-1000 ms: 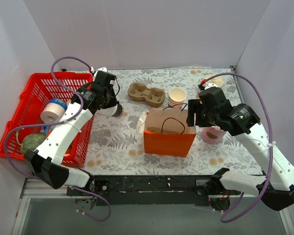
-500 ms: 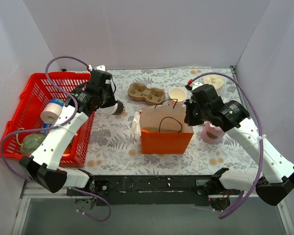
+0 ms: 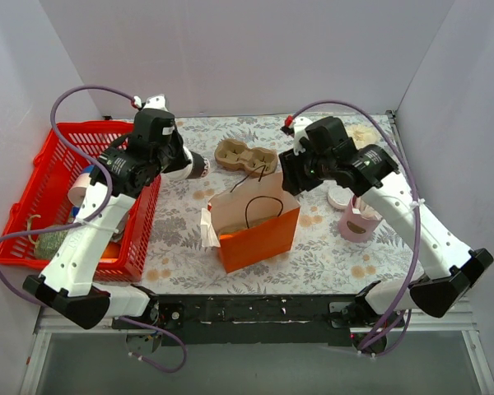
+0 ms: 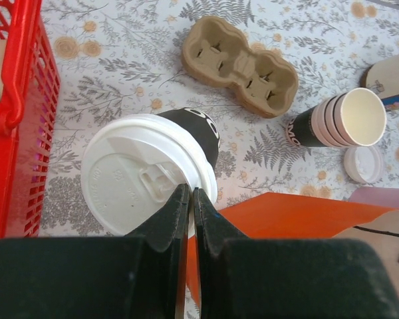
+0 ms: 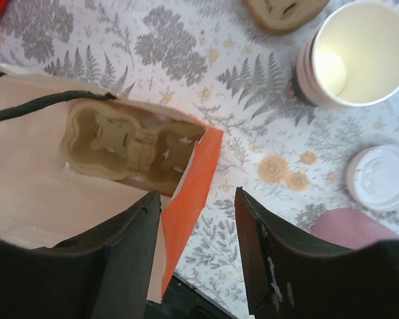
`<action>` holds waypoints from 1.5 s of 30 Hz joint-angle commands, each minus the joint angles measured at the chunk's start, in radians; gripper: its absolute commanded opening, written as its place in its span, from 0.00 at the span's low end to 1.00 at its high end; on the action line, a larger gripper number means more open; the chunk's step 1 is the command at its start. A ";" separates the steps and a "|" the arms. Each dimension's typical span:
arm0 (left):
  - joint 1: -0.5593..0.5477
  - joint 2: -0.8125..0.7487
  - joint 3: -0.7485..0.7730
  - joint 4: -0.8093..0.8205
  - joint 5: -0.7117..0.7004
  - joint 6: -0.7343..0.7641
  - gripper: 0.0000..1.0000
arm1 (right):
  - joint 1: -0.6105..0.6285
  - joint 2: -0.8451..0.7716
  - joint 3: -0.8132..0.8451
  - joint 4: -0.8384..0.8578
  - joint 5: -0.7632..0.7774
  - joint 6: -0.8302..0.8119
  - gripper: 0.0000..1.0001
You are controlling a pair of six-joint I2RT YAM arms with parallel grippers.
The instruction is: Pack the takeout coffee
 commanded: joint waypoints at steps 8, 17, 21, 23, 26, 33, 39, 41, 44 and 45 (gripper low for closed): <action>-0.001 -0.007 -0.053 -0.081 -0.168 -0.080 0.00 | 0.257 -0.087 0.273 0.037 0.244 -0.115 0.81; 0.006 -0.031 -0.157 -0.054 -0.148 -0.154 0.00 | 0.843 -0.024 0.082 0.338 0.539 -0.341 0.82; 0.011 -0.034 -0.188 -0.055 -0.144 -0.163 0.00 | 0.931 -0.024 -0.071 0.533 0.536 -0.514 0.82; 0.013 -0.042 -0.197 -0.055 -0.144 -0.161 0.00 | 0.966 -0.011 -0.119 0.632 0.624 -0.565 0.83; 0.019 -0.051 -0.213 -0.049 -0.134 -0.158 0.00 | 0.974 0.034 -0.101 0.636 0.658 -0.609 0.83; 0.042 -0.037 -0.237 -0.035 -0.114 -0.151 0.00 | 0.975 0.152 -0.095 0.592 0.717 -0.701 0.86; 0.062 -0.033 -0.245 -0.011 -0.093 -0.148 0.00 | 0.975 0.230 -0.099 0.618 0.789 -0.790 0.90; 0.063 -0.030 -0.249 -0.009 -0.094 -0.148 0.00 | 0.977 0.264 -0.102 0.642 0.877 -0.816 0.92; 0.068 -0.027 -0.251 -0.014 -0.102 -0.152 0.00 | 0.974 0.293 -0.134 0.733 0.997 -0.875 0.93; 0.069 -0.028 -0.252 -0.014 -0.102 -0.152 0.00 | 0.972 0.298 -0.138 0.741 1.005 -0.893 0.93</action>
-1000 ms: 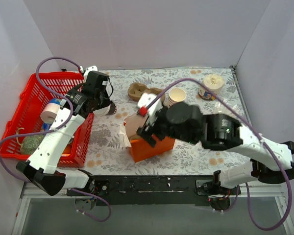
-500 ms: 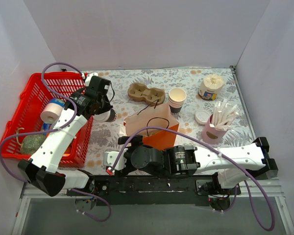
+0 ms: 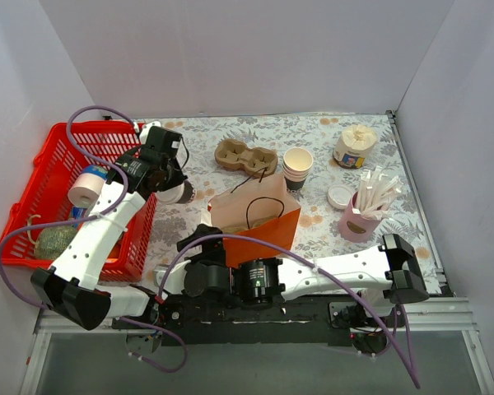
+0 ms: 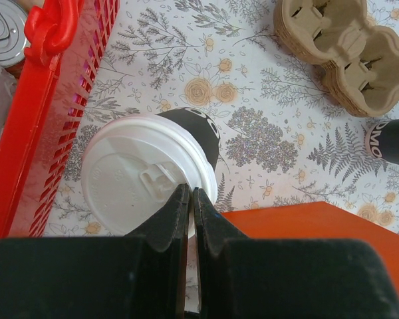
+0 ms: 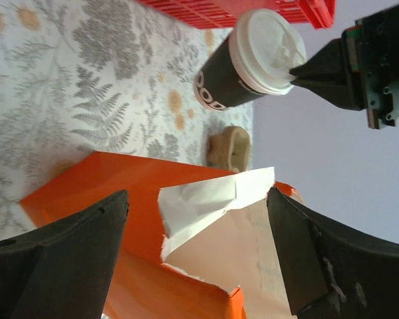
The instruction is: Pack the takeout coffee
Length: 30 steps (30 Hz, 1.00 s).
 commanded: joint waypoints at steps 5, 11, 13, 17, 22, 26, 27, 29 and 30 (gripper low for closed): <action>0.016 -0.041 -0.012 0.010 -0.012 0.001 0.00 | -0.025 0.035 0.008 0.109 0.187 -0.066 0.90; 0.017 -0.049 -0.015 0.007 -0.013 0.001 0.00 | -0.032 0.010 -0.008 0.159 0.225 -0.027 0.64; 0.017 -0.052 -0.012 0.004 -0.007 0.000 0.00 | -0.032 0.002 -0.028 0.212 0.242 -0.015 0.54; 0.019 -0.060 -0.015 0.006 -0.007 0.000 0.00 | -0.033 -0.016 -0.030 0.216 0.263 0.097 0.25; 0.017 -0.063 -0.021 0.007 -0.003 -0.005 0.00 | -0.038 -0.051 -0.037 0.178 0.240 0.282 0.01; 0.019 -0.064 -0.026 0.015 0.008 -0.011 0.00 | -0.045 -0.089 -0.042 0.124 0.184 0.489 0.01; 0.019 -0.066 -0.027 0.016 0.013 -0.011 0.00 | -0.049 -0.097 -0.042 0.115 0.179 0.525 0.01; 0.019 -0.067 -0.029 0.023 0.023 -0.013 0.00 | -0.052 -0.116 -0.039 0.074 0.152 0.645 0.01; 0.019 -0.070 -0.035 0.024 0.028 -0.013 0.00 | -0.059 -0.123 -0.039 0.060 0.139 0.692 0.01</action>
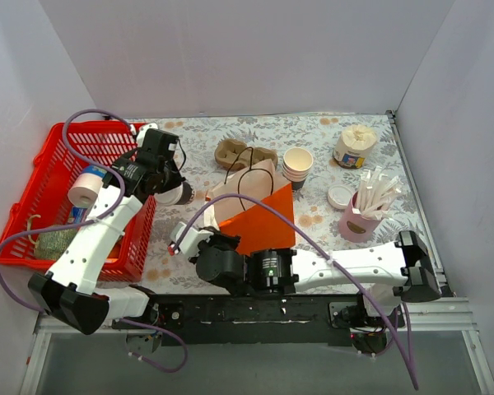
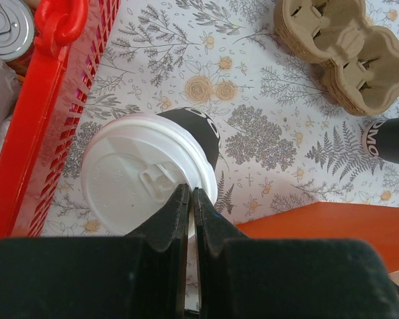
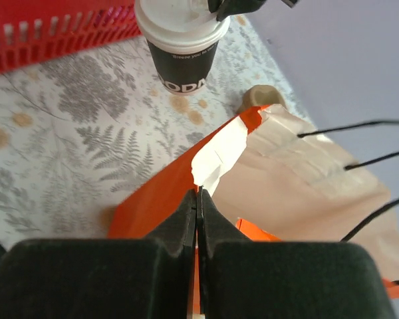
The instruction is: Pack the takeout coffee
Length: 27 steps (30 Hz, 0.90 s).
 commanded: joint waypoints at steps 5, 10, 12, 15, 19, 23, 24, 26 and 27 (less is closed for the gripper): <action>0.005 -0.054 -0.030 0.031 0.025 -0.011 0.00 | -0.041 -0.140 -0.029 -0.117 -0.198 0.570 0.01; 0.006 -0.058 -0.029 0.034 0.032 -0.010 0.00 | -0.117 -0.204 -0.062 -0.244 -0.348 0.826 0.01; 0.006 -0.058 -0.027 0.034 0.034 -0.011 0.00 | -0.157 -0.227 -0.089 -0.255 -0.427 0.929 0.01; 0.006 -0.061 -0.030 0.037 0.039 -0.021 0.00 | -0.170 -0.287 -0.167 -0.227 -0.425 1.040 0.01; 0.005 -0.064 -0.030 0.045 0.042 -0.025 0.00 | -0.170 -0.397 -0.277 -0.108 -0.381 1.074 0.01; 0.006 -0.058 -0.027 0.042 0.042 -0.024 0.00 | -0.170 -0.454 -0.342 0.130 -0.495 0.756 0.24; 0.005 -0.058 -0.026 0.042 0.042 -0.024 0.00 | -0.168 -0.456 -0.317 0.141 -0.513 0.705 0.29; 0.006 -0.061 -0.026 0.043 0.042 -0.024 0.00 | -0.167 -0.447 -0.278 0.109 -0.514 0.603 0.45; 0.005 -0.061 -0.023 0.043 0.040 -0.022 0.00 | -0.165 -0.442 -0.235 0.077 -0.511 0.568 0.50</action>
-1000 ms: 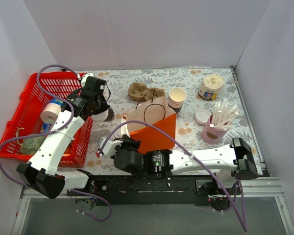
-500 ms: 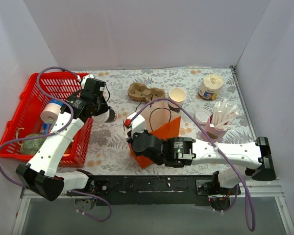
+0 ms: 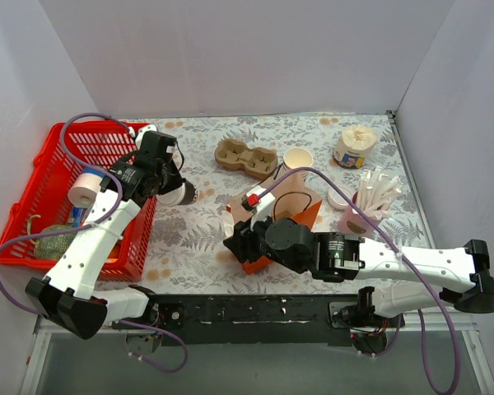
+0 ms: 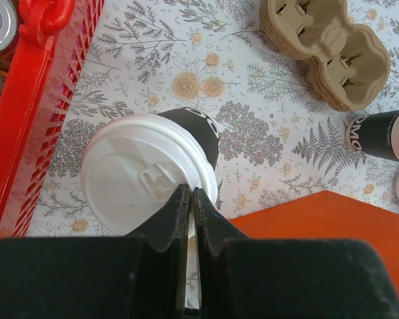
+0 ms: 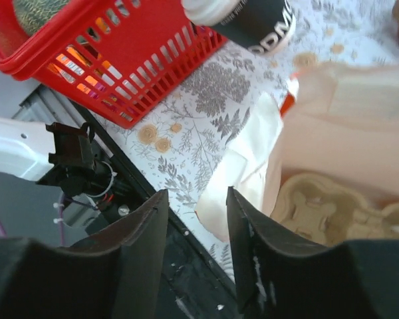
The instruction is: Pack the takeout coffee
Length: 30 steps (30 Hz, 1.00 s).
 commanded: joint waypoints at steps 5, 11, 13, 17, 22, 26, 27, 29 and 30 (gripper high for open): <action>0.006 -0.029 0.009 0.005 -0.013 0.003 0.00 | 0.059 0.084 0.222 -0.016 0.039 -0.482 0.76; 0.006 -0.026 0.005 0.005 -0.025 0.009 0.00 | 0.153 0.316 0.456 -0.270 0.401 -0.547 0.94; 0.005 -0.024 0.003 0.010 -0.023 0.009 0.00 | 0.154 0.409 0.530 -0.361 0.448 -0.438 0.94; 0.005 -0.021 -0.003 0.010 -0.022 0.011 0.00 | 0.154 0.541 0.708 -0.627 0.567 -0.274 0.96; 0.006 -0.029 -0.006 0.010 -0.030 0.018 0.00 | 0.138 0.649 0.797 -0.864 0.618 -0.015 0.97; 0.006 -0.030 -0.007 0.007 -0.028 0.018 0.00 | 0.101 0.689 0.842 -0.988 0.621 0.088 0.96; 0.006 -0.030 -0.007 0.008 -0.030 0.018 0.00 | 0.101 0.690 0.846 -0.998 0.629 0.098 0.96; 0.006 -0.031 -0.007 0.010 -0.030 0.017 0.00 | 0.101 0.687 0.851 -1.018 0.633 0.124 0.94; 0.005 -0.029 -0.009 0.010 -0.030 0.017 0.00 | 0.101 0.681 0.846 -1.016 0.632 0.130 0.93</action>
